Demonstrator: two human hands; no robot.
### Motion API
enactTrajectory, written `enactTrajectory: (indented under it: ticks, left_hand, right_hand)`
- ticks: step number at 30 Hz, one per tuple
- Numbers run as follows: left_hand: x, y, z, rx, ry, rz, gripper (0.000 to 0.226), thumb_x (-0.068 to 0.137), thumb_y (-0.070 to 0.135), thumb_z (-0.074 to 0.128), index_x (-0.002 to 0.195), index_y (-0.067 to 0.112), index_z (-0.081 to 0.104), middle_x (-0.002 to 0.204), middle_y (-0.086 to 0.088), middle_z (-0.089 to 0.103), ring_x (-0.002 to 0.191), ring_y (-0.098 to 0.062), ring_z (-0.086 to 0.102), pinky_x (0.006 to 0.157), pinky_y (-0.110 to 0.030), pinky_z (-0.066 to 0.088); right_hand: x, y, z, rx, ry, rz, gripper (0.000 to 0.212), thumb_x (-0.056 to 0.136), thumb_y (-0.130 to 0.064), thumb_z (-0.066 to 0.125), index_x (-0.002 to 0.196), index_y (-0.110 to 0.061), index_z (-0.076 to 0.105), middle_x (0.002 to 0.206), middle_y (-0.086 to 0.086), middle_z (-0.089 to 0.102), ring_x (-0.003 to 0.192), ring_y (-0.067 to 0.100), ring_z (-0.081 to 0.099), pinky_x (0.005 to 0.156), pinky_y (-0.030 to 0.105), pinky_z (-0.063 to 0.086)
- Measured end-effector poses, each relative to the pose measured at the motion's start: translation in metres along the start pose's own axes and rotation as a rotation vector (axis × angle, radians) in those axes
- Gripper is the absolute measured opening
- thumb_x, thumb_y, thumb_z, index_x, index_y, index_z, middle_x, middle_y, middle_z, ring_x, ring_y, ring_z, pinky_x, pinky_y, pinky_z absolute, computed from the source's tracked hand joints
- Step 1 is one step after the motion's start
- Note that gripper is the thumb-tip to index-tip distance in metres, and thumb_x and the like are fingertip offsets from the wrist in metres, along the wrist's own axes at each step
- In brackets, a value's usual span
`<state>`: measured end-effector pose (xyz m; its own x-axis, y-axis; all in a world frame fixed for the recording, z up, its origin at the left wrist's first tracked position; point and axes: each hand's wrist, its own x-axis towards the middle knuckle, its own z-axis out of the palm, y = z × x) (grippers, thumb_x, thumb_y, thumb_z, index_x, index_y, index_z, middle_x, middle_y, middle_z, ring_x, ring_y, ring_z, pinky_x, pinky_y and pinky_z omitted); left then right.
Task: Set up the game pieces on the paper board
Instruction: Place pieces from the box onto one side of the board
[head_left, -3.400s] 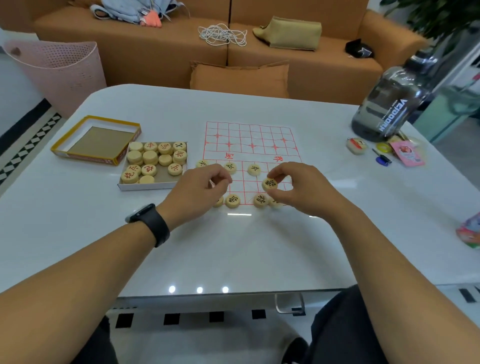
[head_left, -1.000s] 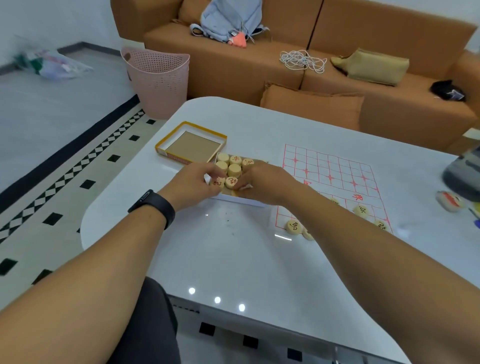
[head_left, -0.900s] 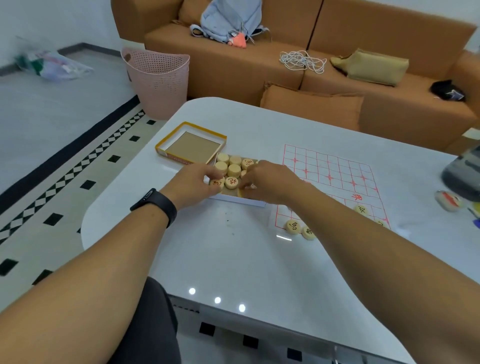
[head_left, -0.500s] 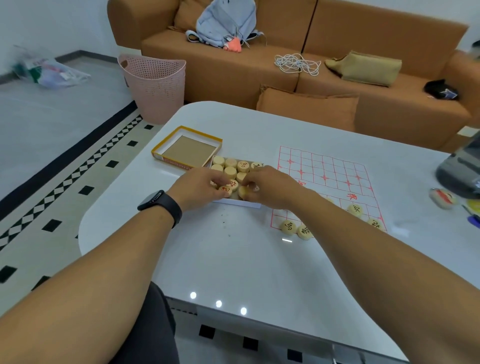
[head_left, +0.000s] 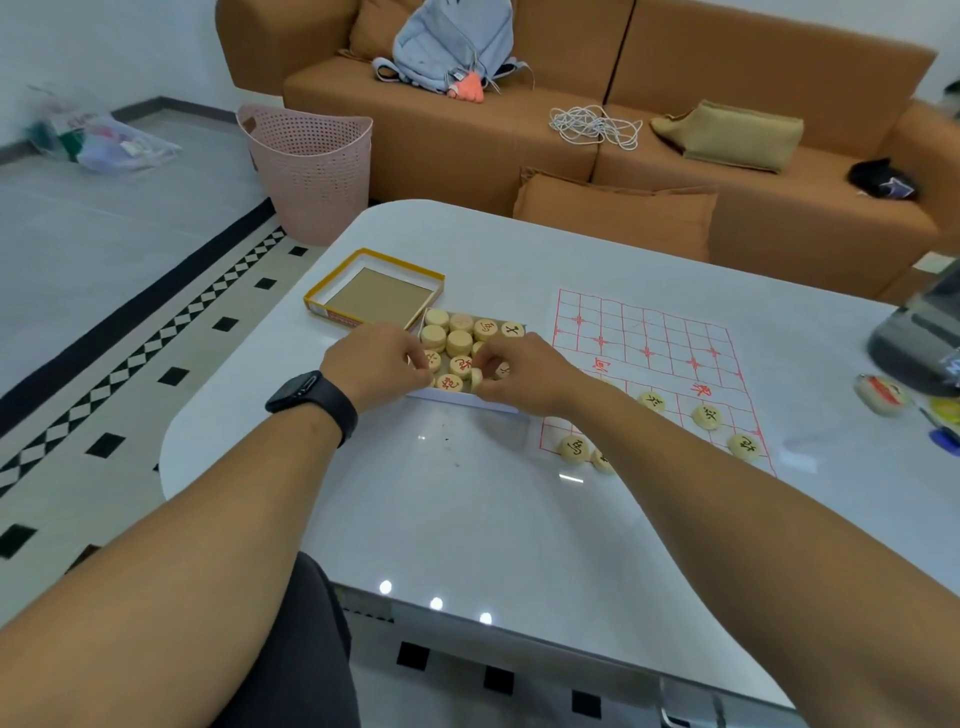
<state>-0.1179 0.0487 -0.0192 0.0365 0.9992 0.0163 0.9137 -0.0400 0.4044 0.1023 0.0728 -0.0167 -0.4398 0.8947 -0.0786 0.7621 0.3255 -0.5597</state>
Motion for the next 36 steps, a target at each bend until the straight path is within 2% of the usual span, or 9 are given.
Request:
enactTrajectory:
  ticks: [4,7,12,16,20,23,27,32,36]
  left_hand:
    - [0.001,0.002,-0.001,0.05,-0.035,-0.067,0.017,0.083,0.049,0.071,0.085,0.031,0.072,0.081,0.013,0.064,0.086,-0.015,0.062,0.067,-0.028,0.046]
    - [0.005,0.006,0.0,0.064,-0.092,-0.085,0.021,0.086,0.043,0.069,0.09,0.025,0.077,0.089,0.006,0.071,0.089,-0.017,0.066,0.068,-0.027,0.048]
    - [0.006,0.009,0.001,0.033,-0.143,-0.066,0.016,0.089,0.038,0.069,0.091,0.023,0.075,0.094,0.004,0.07,0.093,-0.019,0.065,0.071,-0.029,0.048]
    - [0.005,0.002,0.003,-0.129,-0.131,-0.004,0.014,0.086,0.033,0.076,0.09,0.024,0.065,0.083,0.01,0.057,0.084,-0.016,0.056,0.068,-0.03,0.041]
    - [0.002,0.001,0.002,-0.176,-0.073,0.077,0.017,0.083,0.02,0.079,0.09,0.019,0.064,0.09,0.003,0.063,0.086,-0.018,0.058,0.07,-0.032,0.045]
    - [0.002,0.006,0.004,-0.129,-0.024,0.084,0.018,0.082,0.007,0.071,0.086,0.022,0.063,0.093,0.003,0.065,0.091,-0.02,0.062,0.072,-0.033,0.05]
    - [0.0,0.011,0.0,-0.034,-0.044,0.07,0.033,0.084,-0.005,0.056,0.084,0.024,0.071,0.097,0.005,0.065,0.095,-0.02,0.062,0.07,-0.028,0.043]
    - [-0.008,0.008,-0.006,-0.037,-0.048,0.064,0.038,0.088,0.001,0.056,0.111,0.023,0.075,0.116,0.003,0.069,0.109,-0.02,0.063,0.093,-0.04,0.055]
    - [-0.009,0.005,-0.012,0.018,-0.026,0.044,0.032,0.09,0.017,0.061,0.117,0.03,0.072,0.121,0.005,0.063,0.112,-0.019,0.06,0.09,-0.04,0.053]
  right_hand:
    - [-0.002,0.001,-0.005,-0.197,-0.033,0.07,0.03,0.093,-0.03,0.059,0.122,-0.03,0.07,0.122,-0.003,0.06,0.118,0.024,0.037,0.1,0.041,0.039]
    - [-0.002,0.004,-0.005,-0.226,-0.021,0.076,0.032,0.097,-0.028,0.054,0.126,-0.029,0.07,0.133,-0.001,0.057,0.121,0.028,0.036,0.104,0.04,0.036]
    - [-0.004,0.006,-0.004,-0.134,-0.001,0.063,0.03,0.101,-0.02,0.052,0.124,-0.027,0.071,0.13,-0.001,0.058,0.12,0.026,0.036,0.099,0.032,0.033]
    - [-0.005,0.003,-0.001,-0.133,0.025,0.036,0.038,0.1,-0.007,0.045,0.121,-0.024,0.072,0.124,0.0,0.061,0.117,0.027,0.038,0.097,0.035,0.036]
    - [-0.004,0.003,0.004,-0.135,0.064,0.039,0.041,0.096,-0.003,0.044,0.114,-0.024,0.075,0.112,0.0,0.064,0.113,0.027,0.041,0.095,0.037,0.04]
    - [-0.006,0.002,0.006,-0.144,0.087,0.035,0.036,0.095,-0.008,0.046,0.111,-0.025,0.075,0.102,-0.002,0.062,0.109,0.027,0.043,0.094,0.039,0.041]
    - [-0.009,0.0,0.005,-0.148,0.095,0.019,0.034,0.095,-0.009,0.049,0.109,-0.025,0.075,0.099,-0.001,0.062,0.107,0.025,0.042,0.089,0.037,0.042]
    - [-0.008,0.001,0.004,-0.154,0.11,0.007,0.03,0.095,-0.012,0.053,0.108,-0.027,0.075,0.103,-0.002,0.065,0.108,0.024,0.044,0.091,0.038,0.043]
    - [-0.004,0.0,-0.004,-0.292,0.039,-0.007,0.024,0.097,-0.025,0.058,0.114,-0.034,0.073,0.113,-0.007,0.065,0.11,0.023,0.043,0.09,0.036,0.04]
